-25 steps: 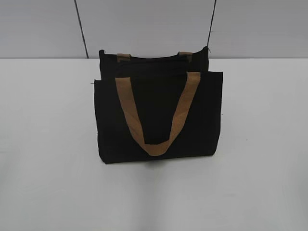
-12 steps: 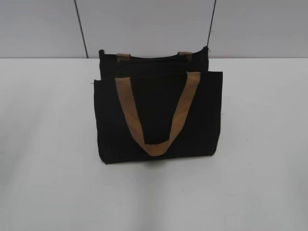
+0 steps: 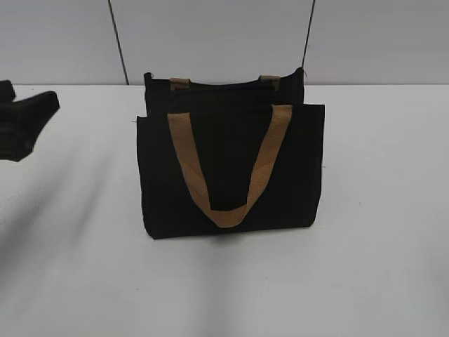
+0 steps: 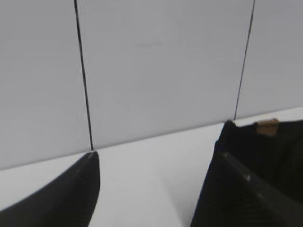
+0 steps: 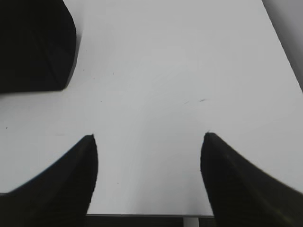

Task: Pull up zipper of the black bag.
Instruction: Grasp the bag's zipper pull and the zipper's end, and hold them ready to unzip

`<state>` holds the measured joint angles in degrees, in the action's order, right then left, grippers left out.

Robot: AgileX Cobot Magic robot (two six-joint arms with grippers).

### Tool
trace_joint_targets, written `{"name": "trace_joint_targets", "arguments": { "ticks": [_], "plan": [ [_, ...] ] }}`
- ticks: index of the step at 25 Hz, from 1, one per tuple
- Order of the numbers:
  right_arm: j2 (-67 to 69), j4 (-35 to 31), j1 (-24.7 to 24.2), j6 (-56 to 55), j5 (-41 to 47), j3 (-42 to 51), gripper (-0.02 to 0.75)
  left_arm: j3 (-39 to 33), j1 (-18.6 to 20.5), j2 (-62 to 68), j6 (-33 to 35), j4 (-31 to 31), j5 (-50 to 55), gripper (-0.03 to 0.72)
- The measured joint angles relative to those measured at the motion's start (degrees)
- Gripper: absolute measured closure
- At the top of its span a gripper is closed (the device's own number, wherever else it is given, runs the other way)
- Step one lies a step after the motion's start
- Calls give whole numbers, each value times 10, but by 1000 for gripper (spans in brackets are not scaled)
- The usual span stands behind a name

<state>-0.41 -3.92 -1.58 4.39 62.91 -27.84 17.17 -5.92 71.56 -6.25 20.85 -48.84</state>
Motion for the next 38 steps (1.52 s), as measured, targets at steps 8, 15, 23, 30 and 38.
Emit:
{"name": "trace_joint_targets", "arguments": {
  "ticks": [8,15,23,30,38],
  "plan": [
    [0,0,0,0,0,0,211,6,18,236,-2,103,-156,123],
    [0,0,0,0,0,0,211,59,22,336,-2,226,-157,125],
    [0,0,0,0,0,0,211,169,16,444,-2,299,-142,126],
    [0,0,0,0,0,0,211,222,-6,473,-2,331,-139,129],
    [0,0,0,0,0,0,211,230,-24,473,-2,349,-120,144]
  ]
}}
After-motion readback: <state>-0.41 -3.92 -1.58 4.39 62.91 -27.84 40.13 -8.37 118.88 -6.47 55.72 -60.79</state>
